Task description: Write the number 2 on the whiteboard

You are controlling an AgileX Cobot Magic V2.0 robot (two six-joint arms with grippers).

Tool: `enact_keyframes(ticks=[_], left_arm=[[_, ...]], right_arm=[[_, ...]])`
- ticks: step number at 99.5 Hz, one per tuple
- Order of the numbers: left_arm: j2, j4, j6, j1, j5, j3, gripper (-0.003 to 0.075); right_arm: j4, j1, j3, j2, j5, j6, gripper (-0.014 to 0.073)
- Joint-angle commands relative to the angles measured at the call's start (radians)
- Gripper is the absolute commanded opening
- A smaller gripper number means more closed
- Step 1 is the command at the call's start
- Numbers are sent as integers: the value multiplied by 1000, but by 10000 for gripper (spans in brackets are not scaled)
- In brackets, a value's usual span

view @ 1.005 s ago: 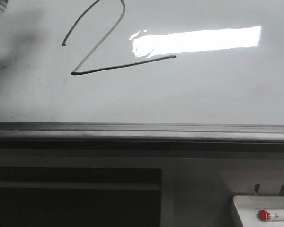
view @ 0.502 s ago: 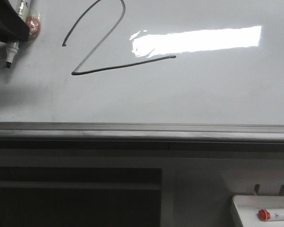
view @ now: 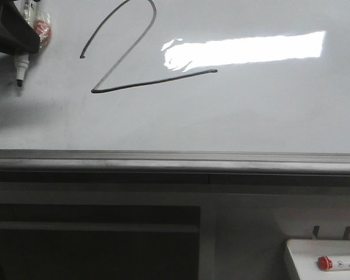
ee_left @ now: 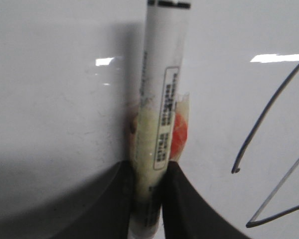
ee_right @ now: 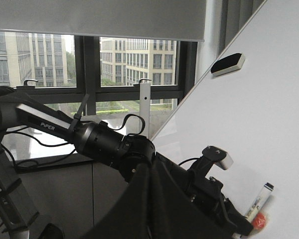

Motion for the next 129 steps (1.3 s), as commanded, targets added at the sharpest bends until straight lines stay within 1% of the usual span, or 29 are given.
enact_keyframes(ticks=[1, 36, 41, 46, 58, 65, 68, 92, 102, 108, 114, 129], left_arm=[[20, 6, -10, 25, -54, -22, -20], [20, 6, -10, 25, -56, -22, -11], [20, 6, -10, 25, -56, -22, 20], [20, 6, -10, 25, -56, -22, 75], [20, 6, -10, 25, -56, -22, 258], [20, 6, -10, 25, -56, -22, 329], [20, 6, -10, 25, -56, -22, 342], [20, 6, -10, 25, -56, -22, 351], [20, 6, -10, 25, -56, -22, 387], [10, 6, -10, 25, -56, -22, 433], [-7, 6, -10, 25, -56, -22, 463], [-85, 8, -10, 25, -58, -22, 475]], right_arm=[[11, -5, -13, -5, -42, -7, -68], [13, -5, 7, -5, -46, -7, -68], [13, -5, 7, -5, -46, -7, -68], [13, -5, 7, -5, -46, -7, -68], [15, -5, 8, -5, -46, -7, -68], [15, -5, 8, -5, -46, -7, -69], [15, -5, 8, -5, -46, -7, -69], [15, -5, 8, -5, -49, -7, -69], [16, -5, 8, -5, -49, -7, -69], [16, -5, 8, -5, -49, -7, -69], [17, -5, 8, -5, -49, -7, -69], [24, -5, 8, -5, -49, -7, -69]])
